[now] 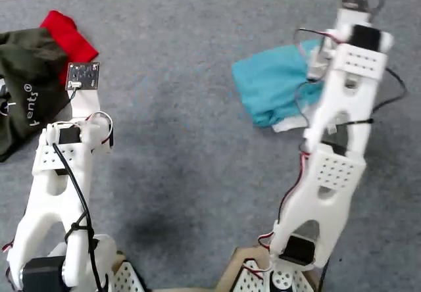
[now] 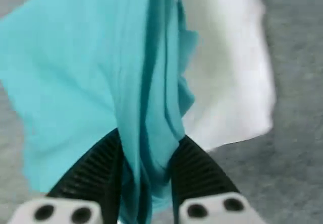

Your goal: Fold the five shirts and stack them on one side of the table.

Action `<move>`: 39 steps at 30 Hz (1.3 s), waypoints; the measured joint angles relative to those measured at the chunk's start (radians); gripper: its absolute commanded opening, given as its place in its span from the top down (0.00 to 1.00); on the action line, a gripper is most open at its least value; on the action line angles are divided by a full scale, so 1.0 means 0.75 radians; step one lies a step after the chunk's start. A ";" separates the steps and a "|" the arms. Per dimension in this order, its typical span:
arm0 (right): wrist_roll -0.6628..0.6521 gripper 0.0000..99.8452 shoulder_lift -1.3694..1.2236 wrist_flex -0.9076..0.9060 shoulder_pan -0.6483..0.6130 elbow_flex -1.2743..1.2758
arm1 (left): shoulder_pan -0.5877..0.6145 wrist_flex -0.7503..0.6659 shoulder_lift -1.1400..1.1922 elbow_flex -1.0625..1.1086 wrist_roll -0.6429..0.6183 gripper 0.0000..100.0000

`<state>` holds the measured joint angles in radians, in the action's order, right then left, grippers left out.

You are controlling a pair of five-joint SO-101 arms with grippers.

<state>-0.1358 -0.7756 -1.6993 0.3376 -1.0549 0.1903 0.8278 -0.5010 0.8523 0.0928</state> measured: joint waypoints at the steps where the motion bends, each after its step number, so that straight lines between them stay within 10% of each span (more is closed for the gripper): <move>1: -0.018 0.99 -0.012 0.010 0.025 -0.008 | 0.000 0.000 0.000 0.000 0.000 0.97; 15: -0.039 0.98 -0.074 0.106 0.127 -0.014 | 0.000 0.000 0.000 0.000 0.000 0.97; 24: -0.070 0.54 -0.074 0.031 0.127 -0.027 | 0.309 0.147 0.035 -0.348 0.008 0.78; 34: -0.070 0.72 -0.074 -0.074 -0.039 -0.215 | 0.571 0.000 0.800 -0.912 0.102 0.79; 39: -0.070 0.78 -0.074 -0.074 -0.102 -0.313 | 0.571 0.125 1.256 -1.340 0.104 0.97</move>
<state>-0.1880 -0.8309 -1.7545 0.2608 -1.2896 0.6183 0.9214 0.4411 -0.1527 0.1711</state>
